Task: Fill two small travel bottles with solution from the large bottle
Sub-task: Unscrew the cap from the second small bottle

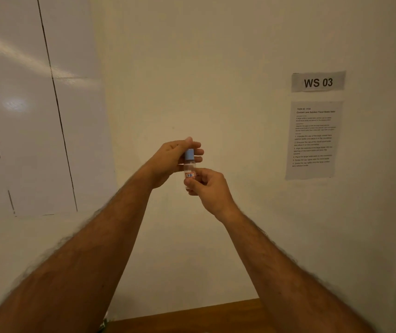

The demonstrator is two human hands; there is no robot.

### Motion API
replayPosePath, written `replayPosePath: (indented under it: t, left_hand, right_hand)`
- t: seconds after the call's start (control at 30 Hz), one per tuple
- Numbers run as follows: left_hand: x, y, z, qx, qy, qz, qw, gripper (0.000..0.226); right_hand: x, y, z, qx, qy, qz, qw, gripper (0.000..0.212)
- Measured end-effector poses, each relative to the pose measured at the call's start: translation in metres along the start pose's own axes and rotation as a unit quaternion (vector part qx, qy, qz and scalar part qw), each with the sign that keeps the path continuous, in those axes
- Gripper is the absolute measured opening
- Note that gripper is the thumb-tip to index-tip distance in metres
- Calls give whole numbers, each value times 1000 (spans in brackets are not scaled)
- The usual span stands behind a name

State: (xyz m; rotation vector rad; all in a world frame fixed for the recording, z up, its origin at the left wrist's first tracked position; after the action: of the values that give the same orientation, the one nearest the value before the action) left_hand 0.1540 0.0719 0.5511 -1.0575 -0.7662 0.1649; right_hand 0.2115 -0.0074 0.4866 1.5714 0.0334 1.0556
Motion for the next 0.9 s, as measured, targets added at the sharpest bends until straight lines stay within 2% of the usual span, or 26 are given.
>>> replayPosePath:
  t: [0.1,0.2,0.37,0.5,0.6,0.67,0.77,0.9]
  left_hand:
    - [-3,1,5,-36,10,6,999,31]
    - [-2,-3,9,-16,8,-7,1000,27]
    - [2,-8,15,7,-49,-29,998,15]
    - [3,-5,13,22,-69,-26,997,17]
    - [1,-1,2,22,-33,-7,999,34]
    - [-2,2,-3,-24,0,8,1000,43]
    - [-5,2,3,-83,15,8,996,32]
    - [-7,1,10,-25,11,-14,1000,29]
  right_hand:
    - [0,-1,5,16,-5,1,1000,34]
    - [0,-2,9,29,-9,5,1000,32]
    - [-1,-2,9,47,-10,8,999,23]
    - [-3,-1,5,45,-2,12,999,31]
    - [-3,-1,4,38,-3,13,999,29]
    - [-3,-4,5,35,-8,5,999,24]
    - [-2,-8,8,42,-13,-7,999,24]
    - [-3,-10,12,42,-13,-5,999,26]
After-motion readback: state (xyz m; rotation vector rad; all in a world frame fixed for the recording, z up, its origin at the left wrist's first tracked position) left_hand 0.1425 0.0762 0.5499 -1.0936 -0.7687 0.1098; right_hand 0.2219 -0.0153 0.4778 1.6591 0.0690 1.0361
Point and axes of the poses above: each hand's wrist, its own x-axis towards the middle knuckle, its own z-axis out of the back of the hand, y = z × x, the point moved 10 cm from there along x, towards the middle knuckle, and after that the axes turned 5 degrees about -y, right-handed, at the moved point
